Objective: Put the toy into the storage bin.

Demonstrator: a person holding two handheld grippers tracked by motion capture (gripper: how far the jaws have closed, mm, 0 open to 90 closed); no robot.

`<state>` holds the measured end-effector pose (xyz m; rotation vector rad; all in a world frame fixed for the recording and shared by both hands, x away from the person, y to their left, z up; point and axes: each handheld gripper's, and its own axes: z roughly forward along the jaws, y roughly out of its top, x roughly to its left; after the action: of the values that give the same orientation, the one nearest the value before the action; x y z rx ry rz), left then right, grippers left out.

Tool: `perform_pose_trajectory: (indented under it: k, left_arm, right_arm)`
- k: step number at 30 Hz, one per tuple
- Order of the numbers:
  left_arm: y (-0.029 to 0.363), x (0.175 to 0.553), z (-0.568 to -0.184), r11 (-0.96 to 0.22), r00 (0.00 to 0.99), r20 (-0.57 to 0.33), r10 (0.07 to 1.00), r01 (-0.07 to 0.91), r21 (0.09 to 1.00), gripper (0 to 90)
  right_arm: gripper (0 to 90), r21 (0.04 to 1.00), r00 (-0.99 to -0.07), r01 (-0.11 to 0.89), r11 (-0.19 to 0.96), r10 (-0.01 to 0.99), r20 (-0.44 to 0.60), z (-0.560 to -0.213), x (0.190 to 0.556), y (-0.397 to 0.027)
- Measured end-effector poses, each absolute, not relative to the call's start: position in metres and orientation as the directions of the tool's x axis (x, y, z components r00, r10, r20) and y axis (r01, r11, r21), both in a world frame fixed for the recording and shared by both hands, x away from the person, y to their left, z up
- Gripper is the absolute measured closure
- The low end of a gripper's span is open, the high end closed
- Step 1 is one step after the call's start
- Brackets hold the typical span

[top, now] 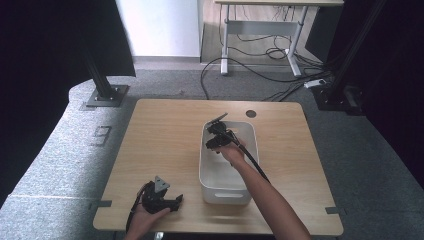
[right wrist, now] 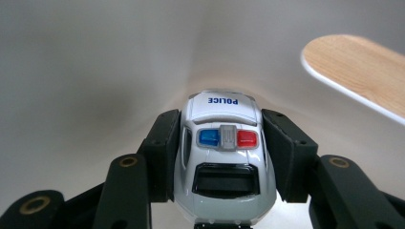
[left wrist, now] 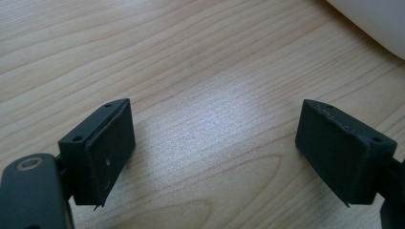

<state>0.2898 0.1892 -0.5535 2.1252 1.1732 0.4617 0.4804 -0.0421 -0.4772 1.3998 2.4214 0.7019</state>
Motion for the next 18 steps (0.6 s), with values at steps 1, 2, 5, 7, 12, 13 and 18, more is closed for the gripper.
perform_pose_trajectory:
  k: [1, 2, 5, 7, 12, 13, 18]
  left_arm:
    - [0.189, 0.290, -0.554, -0.381, 0.536, -0.009, 0.844, 0.612, 0.693, 13.2]
    - [0.189, 0.290, -0.554, -0.381, 0.536, -0.009, 0.844, 0.612, 0.693, 13.2]
    - [0.189, 0.290, -0.554, -0.384, 0.538, -0.008, 0.843, 0.611, 0.692, 13.2]
    - [0.189, 0.290, -0.554, -0.383, 0.538, -0.008, 0.843, 0.611, 0.692, 13.2]
    - [0.189, 0.290, -0.554, -0.381, 0.536, -0.009, 0.844, 0.612, 0.693, 13.3]
    - [0.189, 0.290, -0.554, -0.382, 0.536, -0.009, 0.844, 0.612, 0.693, 13.3]
    - [0.189, 0.290, -0.554, -0.382, 0.537, -0.009, 0.843, 0.612, 0.693, 13.3]
  right_arm:
    - [50.1, 0.523, -0.502, 0.743, 0.419, 0.865, 0.021, -0.478, 0.481, -0.042]
    - [50.1, 0.519, -0.504, 0.744, 0.421, 0.864, 0.023, -0.479, 0.481, -0.042]
    - [50.0, 0.511, -0.507, 0.750, 0.420, 0.861, 0.035, -0.481, 0.481, -0.041]
    - [50.1, 0.508, -0.509, 0.751, 0.422, 0.860, 0.038, -0.483, 0.481, -0.040]
    - [50.0, 0.487, -0.516, 0.753, 0.443, 0.856, 0.020, -0.488, 0.480, -0.039]
    - [50.0, 0.483, -0.517, 0.753, 0.446, 0.856, 0.016, -0.488, 0.480, -0.039]
    - [50.0, 0.466, -0.520, 0.763, 0.448, 0.854, 0.030, -0.493, 0.480, -0.038]
